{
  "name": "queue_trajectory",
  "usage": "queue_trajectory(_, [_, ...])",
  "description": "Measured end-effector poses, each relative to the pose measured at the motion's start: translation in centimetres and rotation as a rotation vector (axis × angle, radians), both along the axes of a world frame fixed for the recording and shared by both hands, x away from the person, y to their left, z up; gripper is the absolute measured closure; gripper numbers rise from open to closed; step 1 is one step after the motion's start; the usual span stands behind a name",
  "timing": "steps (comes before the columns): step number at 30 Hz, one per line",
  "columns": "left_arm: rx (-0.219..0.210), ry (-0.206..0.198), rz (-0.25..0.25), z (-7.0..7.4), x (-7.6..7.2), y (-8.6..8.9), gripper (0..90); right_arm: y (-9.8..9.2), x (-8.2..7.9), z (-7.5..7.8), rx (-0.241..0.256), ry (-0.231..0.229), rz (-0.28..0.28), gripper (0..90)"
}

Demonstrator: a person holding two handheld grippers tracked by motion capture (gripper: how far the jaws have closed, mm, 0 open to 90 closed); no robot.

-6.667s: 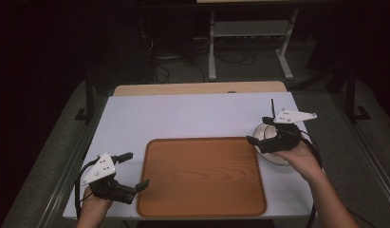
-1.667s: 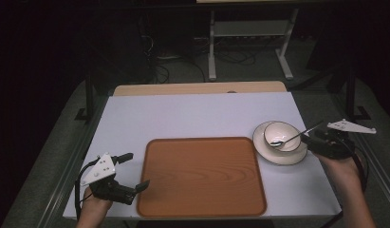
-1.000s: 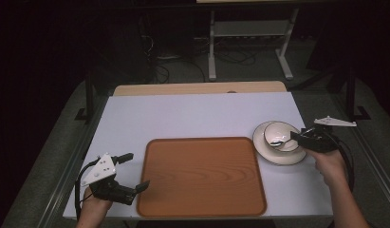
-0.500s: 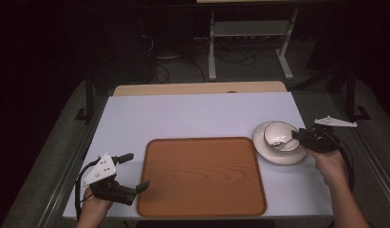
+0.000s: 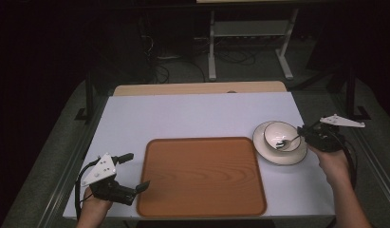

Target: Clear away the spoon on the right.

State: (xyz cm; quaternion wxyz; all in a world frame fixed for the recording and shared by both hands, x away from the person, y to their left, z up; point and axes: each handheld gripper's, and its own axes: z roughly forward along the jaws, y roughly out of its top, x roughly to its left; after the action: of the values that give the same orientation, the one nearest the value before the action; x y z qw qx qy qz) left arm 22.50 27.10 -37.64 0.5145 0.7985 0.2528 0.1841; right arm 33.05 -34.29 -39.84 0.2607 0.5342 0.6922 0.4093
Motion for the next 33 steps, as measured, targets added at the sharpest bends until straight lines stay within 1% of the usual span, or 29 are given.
queue_trajectory(3, [-0.001, -0.001, 0.0, 0.0, 0.0, 0.0, 0.0, 0.0, -0.2, 0.4, 0.008, -0.019, 0.002, 77.1])
queue_trajectory(6, [0.0, 0.0, 0.0, 0.0, 0.0, 0.0, 0.0, -0.1, -0.2, 0.7, 0.021, -0.029, 0.008, 78.6])
queue_trajectory(9, [0.0, -0.001, -0.002, 0.0, 0.0, 0.0, 0.0, 0.0, -0.3, 0.9, 0.041, -0.035, 0.022, 81.6])
queue_trajectory(17, [-0.005, -0.001, 0.002, 0.0, 0.0, 0.0, 0.0, 0.2, -0.5, 1.6, 0.067, -0.061, 0.056, 87.7])
queue_trajectory(22, [-0.004, -0.002, 0.002, 0.0, 0.0, 0.0, 0.0, 0.4, -0.6, 1.9, 0.063, -0.072, 0.065, 87.8])
queue_trajectory(26, [-0.008, -0.003, 0.003, 0.0, 0.0, 0.1, 0.0, 0.5, -0.7, 2.5, 0.061, -0.096, 0.067, 87.7])
queue_trajectory(33, [-0.006, -0.002, 0.002, 0.0, 0.0, 0.0, 0.0, 0.7, -1.2, 3.8, 0.036, -0.139, 0.066, 87.7])
